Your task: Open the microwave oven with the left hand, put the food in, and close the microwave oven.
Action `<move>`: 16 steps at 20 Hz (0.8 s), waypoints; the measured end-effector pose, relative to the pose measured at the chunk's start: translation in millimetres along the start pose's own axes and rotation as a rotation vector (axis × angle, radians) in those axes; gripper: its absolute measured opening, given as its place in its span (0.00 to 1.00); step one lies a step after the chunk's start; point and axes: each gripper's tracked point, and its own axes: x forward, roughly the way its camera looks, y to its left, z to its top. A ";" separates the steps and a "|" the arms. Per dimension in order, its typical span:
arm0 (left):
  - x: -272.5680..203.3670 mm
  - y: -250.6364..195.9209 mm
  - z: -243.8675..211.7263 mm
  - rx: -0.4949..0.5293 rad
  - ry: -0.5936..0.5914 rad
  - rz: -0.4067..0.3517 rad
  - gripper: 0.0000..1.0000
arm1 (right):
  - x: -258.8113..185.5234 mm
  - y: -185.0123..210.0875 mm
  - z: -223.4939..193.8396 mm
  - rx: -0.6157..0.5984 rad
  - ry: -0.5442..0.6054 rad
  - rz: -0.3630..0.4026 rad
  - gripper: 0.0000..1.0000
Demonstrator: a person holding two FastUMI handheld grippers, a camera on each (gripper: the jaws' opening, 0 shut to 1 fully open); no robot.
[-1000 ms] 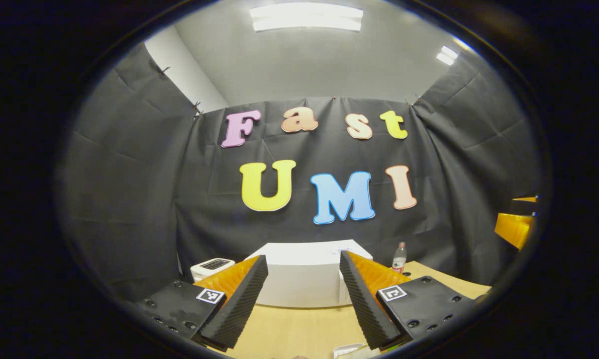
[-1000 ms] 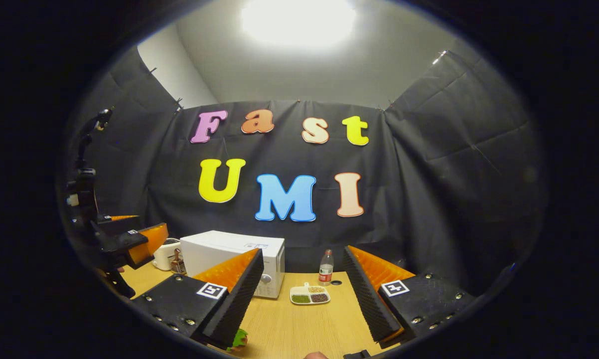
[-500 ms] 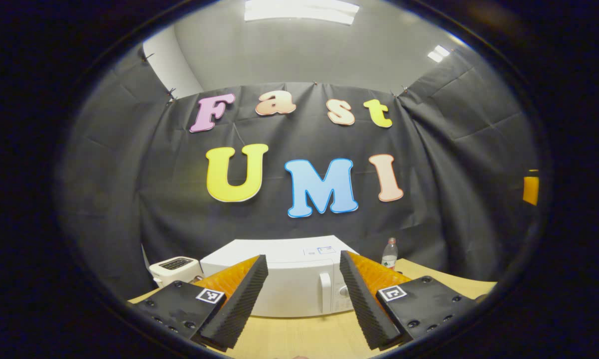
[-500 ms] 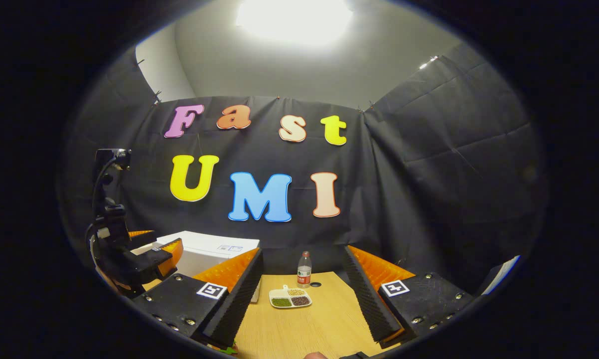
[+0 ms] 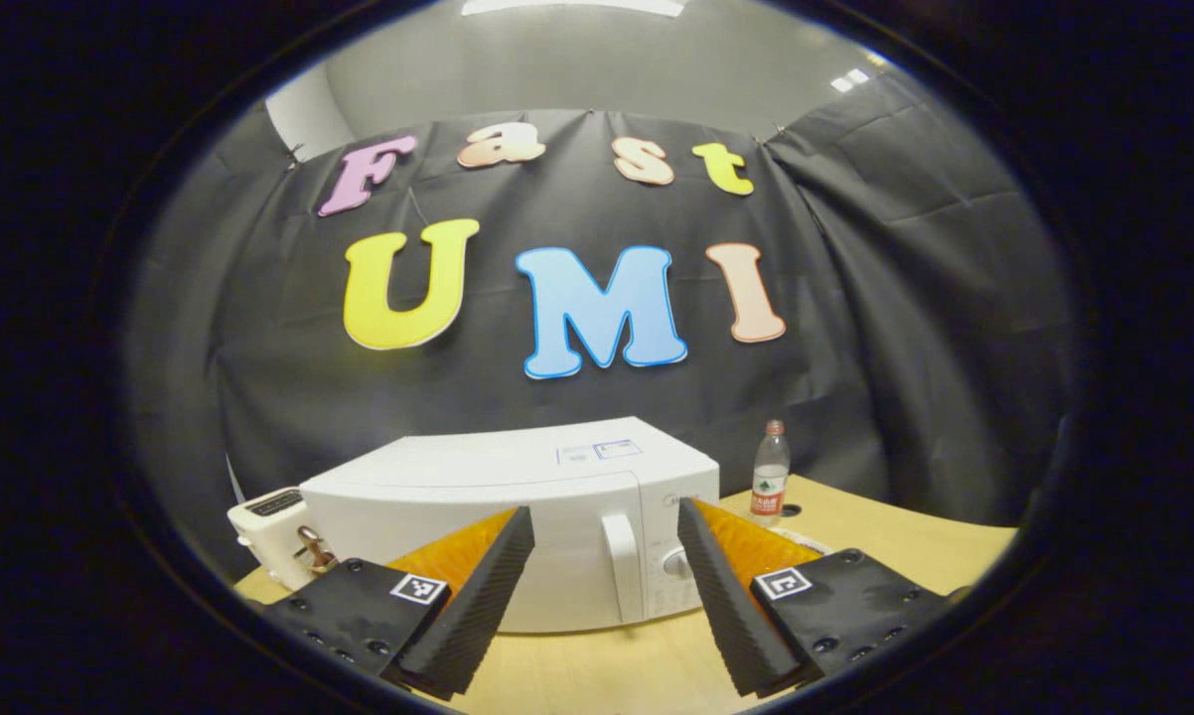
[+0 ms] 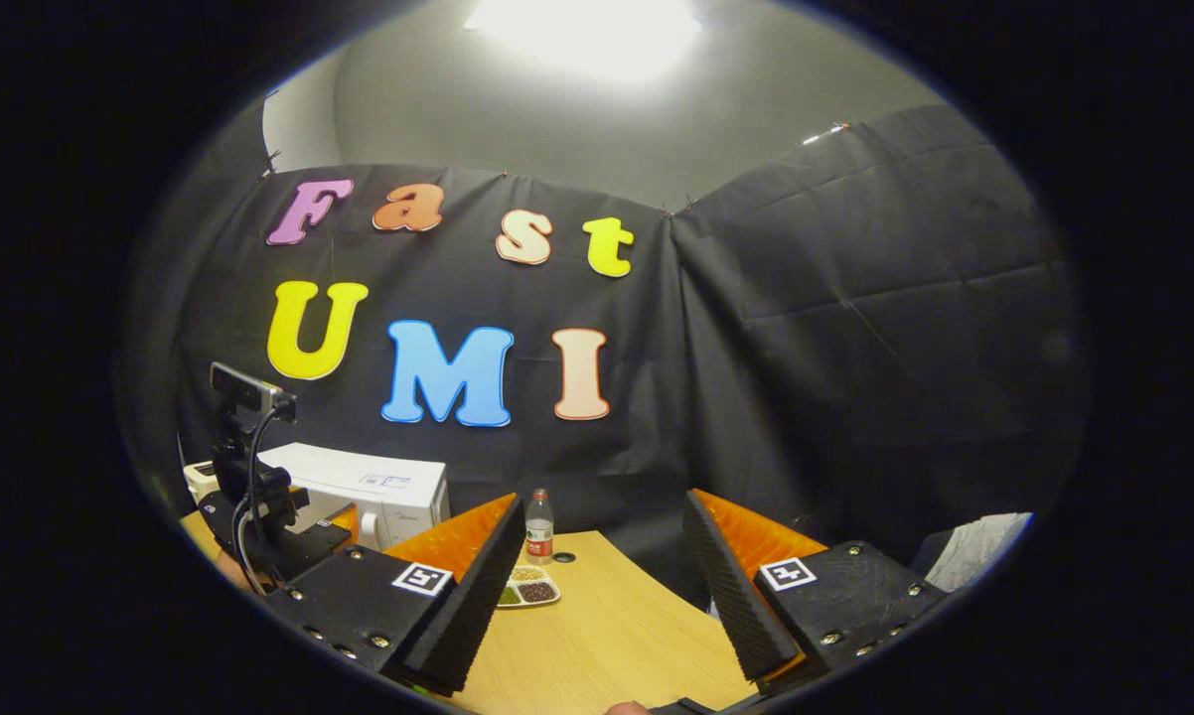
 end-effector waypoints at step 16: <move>87.2 -21.6 -89.9 0.052 0.133 -0.055 0.70 | -12.8 -16.0 -14.2 -0.093 0.072 -0.178 0.97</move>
